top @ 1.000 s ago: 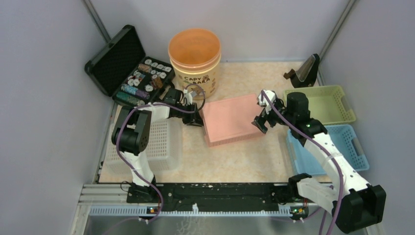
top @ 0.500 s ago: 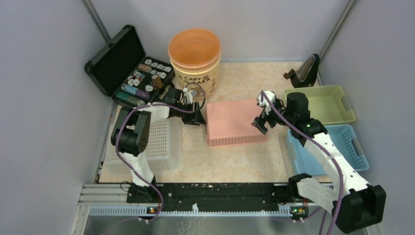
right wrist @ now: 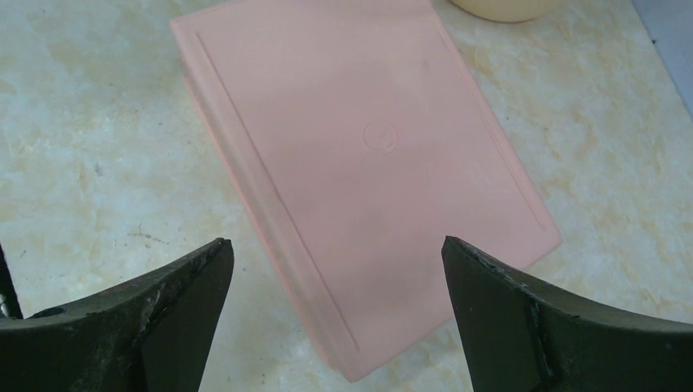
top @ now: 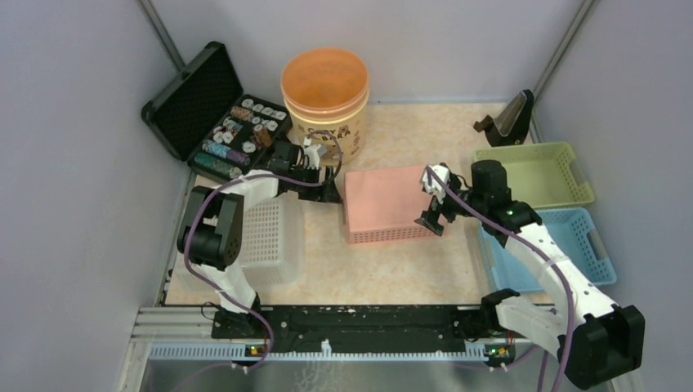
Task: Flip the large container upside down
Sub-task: Turn the container upside down at the center of the board, then move the container to the center of the board.
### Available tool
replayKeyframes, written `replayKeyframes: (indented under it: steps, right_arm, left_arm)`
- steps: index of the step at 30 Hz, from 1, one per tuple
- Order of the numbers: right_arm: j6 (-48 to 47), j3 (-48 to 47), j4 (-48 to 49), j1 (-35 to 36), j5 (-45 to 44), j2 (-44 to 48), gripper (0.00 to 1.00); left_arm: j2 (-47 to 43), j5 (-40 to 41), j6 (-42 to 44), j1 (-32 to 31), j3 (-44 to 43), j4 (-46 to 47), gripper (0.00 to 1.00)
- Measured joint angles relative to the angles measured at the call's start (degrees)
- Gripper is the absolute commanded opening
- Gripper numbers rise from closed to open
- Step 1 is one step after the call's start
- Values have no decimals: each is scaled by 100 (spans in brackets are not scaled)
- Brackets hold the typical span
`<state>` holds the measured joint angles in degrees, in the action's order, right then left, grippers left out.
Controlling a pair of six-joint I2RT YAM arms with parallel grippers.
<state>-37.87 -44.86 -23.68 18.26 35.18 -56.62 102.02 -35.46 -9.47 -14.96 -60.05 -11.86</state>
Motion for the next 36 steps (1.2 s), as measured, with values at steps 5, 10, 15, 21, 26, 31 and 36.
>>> replayKeyframes:
  steps: [5, 10, 15, 21, 26, 31, 36]
  right_arm:
    - [-164, 63, 26, 621, -284, -26, 99]
    - [-310, 129, 260, 1244, -955, -212, 99]
    - [-474, 367, 466, 1755, -1547, -361, 99]
    - [-507, 413, 756, 2236, -2087, -713, 99]
    - [-339, 404, 1117, 2474, -2684, -1257, 99]
    - [-68, 376, 1222, 2476, -3187, -1657, 99]
    - [72, 348, 1246, 2465, -3510, -1812, 98]
  left_arm:
    - [-365, 190, 483, 0, -87, -201, 99]
    - [-636, 140, 1270, 4, -461, -660, 99]
    - [-890, -79, 2253, 9, -597, -1368, 99]
    - [-1169, -428, 3348, 81, -579, -2406, 99]
    - [-1696, -800, 3965, 273, -299, -2736, 99]
    - [-2087, -1034, 4273, 490, -140, -2848, 99]
    - [-2116, -1193, 4395, 669, -120, -2859, 99]
